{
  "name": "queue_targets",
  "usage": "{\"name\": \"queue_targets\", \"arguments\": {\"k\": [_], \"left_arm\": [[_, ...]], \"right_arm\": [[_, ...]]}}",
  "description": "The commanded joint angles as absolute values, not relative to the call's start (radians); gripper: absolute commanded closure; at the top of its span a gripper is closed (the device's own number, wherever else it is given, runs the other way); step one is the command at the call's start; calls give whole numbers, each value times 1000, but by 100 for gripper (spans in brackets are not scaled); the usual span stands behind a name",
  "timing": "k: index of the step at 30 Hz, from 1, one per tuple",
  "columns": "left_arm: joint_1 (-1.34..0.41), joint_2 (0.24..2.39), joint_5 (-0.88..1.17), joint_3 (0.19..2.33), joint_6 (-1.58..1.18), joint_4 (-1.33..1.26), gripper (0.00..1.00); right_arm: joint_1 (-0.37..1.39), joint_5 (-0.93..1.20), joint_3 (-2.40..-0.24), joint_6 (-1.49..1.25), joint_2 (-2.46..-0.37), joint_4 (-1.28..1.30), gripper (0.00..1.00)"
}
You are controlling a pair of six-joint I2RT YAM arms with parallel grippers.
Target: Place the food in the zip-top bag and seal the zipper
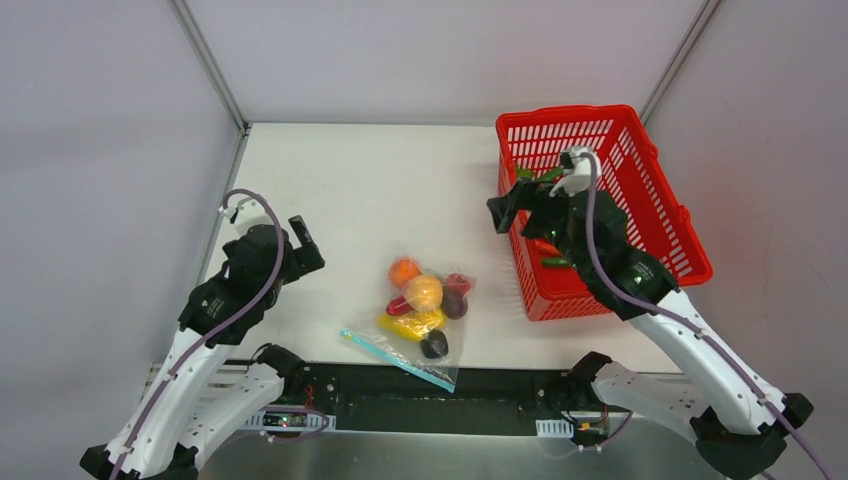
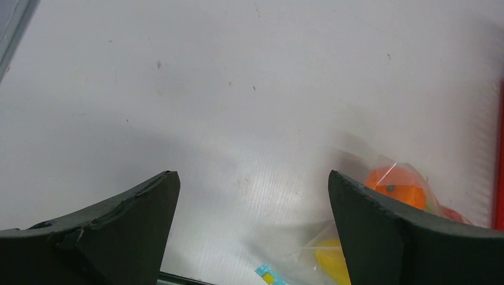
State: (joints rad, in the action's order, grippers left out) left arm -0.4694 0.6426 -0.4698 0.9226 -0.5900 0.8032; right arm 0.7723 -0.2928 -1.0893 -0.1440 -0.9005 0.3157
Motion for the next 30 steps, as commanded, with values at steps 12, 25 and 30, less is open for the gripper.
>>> {"name": "queue_targets", "arguments": {"k": [12, 25, 30], "left_arm": [[-462, 649, -599, 1019, -606, 867, 1], [-462, 673, -574, 1039, -586, 838, 1], [-462, 673, -576, 1042, -562, 830, 1]], "right_arm": [[589, -297, -1040, -352, -746, 411, 0], [589, -245, -1025, -349, -738, 403, 0], [588, -260, -1033, -345, -741, 408, 0]]}}
